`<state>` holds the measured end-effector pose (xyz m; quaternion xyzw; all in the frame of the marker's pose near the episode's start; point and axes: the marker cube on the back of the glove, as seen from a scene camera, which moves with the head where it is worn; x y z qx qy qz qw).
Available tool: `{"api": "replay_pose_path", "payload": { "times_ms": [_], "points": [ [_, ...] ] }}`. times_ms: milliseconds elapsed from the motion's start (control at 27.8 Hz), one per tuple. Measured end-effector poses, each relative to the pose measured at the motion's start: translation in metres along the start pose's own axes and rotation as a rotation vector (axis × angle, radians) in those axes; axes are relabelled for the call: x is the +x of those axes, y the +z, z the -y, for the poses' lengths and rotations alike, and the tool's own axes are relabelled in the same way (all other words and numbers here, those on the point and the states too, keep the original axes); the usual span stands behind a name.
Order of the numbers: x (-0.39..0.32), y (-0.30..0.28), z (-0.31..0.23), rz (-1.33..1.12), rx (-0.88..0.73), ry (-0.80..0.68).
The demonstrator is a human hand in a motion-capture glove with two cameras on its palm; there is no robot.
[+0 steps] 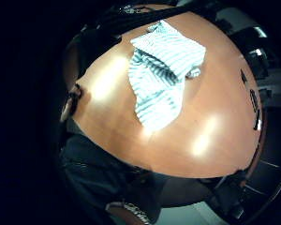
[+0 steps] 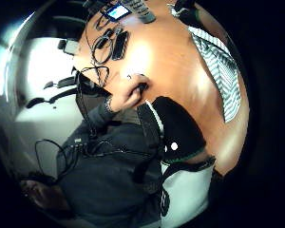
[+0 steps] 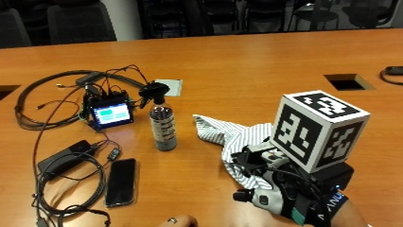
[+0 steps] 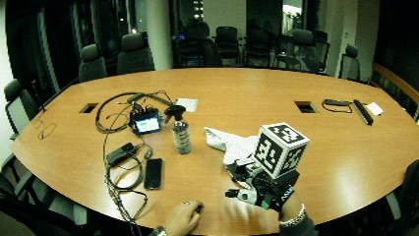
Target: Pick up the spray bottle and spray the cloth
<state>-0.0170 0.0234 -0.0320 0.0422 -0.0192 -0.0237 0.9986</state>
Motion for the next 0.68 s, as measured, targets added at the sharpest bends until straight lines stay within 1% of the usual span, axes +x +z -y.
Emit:
{"api": "replay_pose_path", "payload": {
  "times_ms": [180,682],
  "points": [
    [0.004,-0.011,0.010,-0.023,0.041,0.011],
    [0.008,-0.015,0.025,-0.049,0.009,0.017]
  ]
}}
